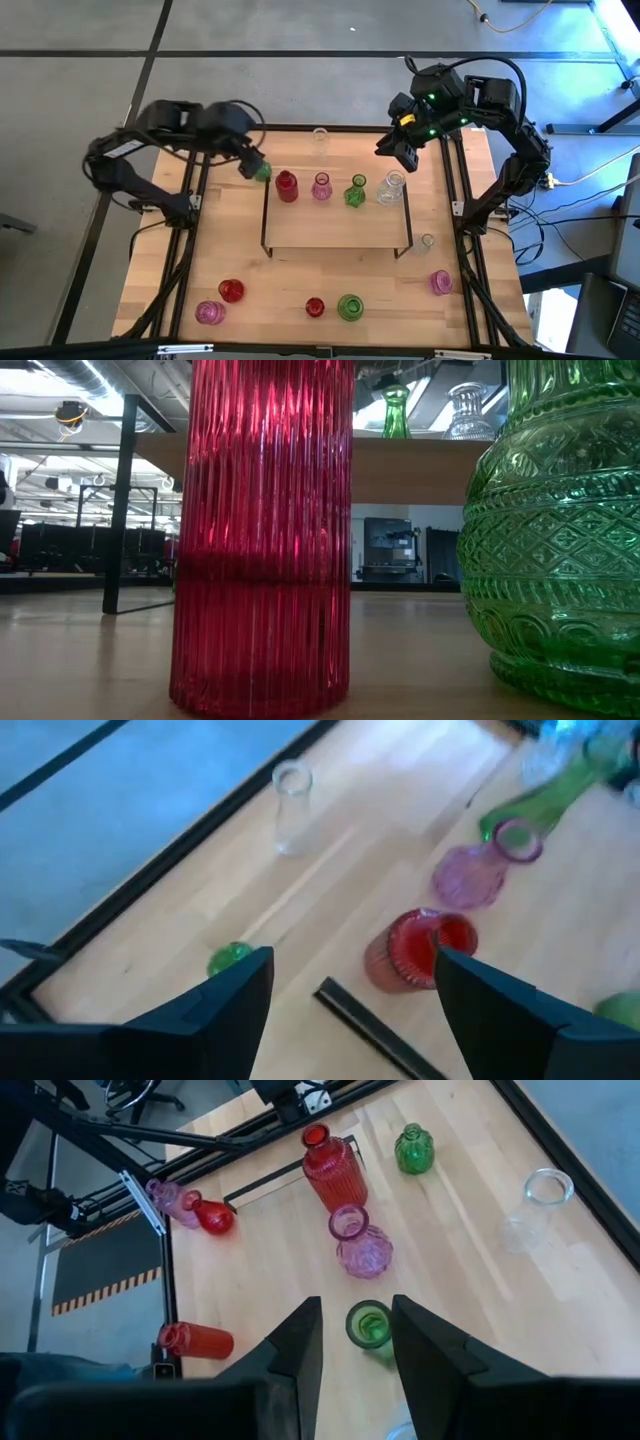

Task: Sort vases onto shelf
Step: Put the top green vase on the shelf

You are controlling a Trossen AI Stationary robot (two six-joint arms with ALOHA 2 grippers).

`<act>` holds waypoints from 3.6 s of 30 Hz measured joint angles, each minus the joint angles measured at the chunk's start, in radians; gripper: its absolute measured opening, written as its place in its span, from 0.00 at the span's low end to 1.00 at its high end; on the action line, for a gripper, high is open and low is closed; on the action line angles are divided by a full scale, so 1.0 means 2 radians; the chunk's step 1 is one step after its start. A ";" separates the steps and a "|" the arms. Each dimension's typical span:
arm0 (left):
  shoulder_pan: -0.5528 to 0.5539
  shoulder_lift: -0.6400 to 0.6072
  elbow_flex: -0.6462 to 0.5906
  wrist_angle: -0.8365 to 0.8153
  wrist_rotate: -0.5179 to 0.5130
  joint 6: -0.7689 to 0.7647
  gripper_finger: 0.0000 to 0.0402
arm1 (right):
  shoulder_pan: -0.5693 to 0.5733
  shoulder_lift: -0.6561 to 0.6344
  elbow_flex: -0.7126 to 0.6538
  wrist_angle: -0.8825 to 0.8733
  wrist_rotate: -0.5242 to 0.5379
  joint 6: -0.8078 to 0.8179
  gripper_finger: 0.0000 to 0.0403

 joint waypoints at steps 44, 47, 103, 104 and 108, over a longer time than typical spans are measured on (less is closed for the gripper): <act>0.339 0.097 -0.381 0.235 0.213 0.087 0.63 | 0.000 0.016 0.000 -0.009 0.048 0.005 0.27; 0.336 0.111 -0.379 0.237 0.211 0.095 0.63 | 0.000 0.016 0.000 -0.009 0.049 0.010 0.27; 0.000 -0.039 0.059 0.027 0.217 -0.018 0.02 | -0.002 0.050 0.000 0.078 0.087 -0.022 0.27; -0.019 -0.025 0.063 0.031 0.220 -0.021 0.02 | -0.004 0.050 0.000 0.073 0.087 -0.022 0.27; -0.067 0.043 0.091 0.045 0.241 -0.017 0.02 | -0.015 0.049 0.000 0.036 0.087 -0.017 0.27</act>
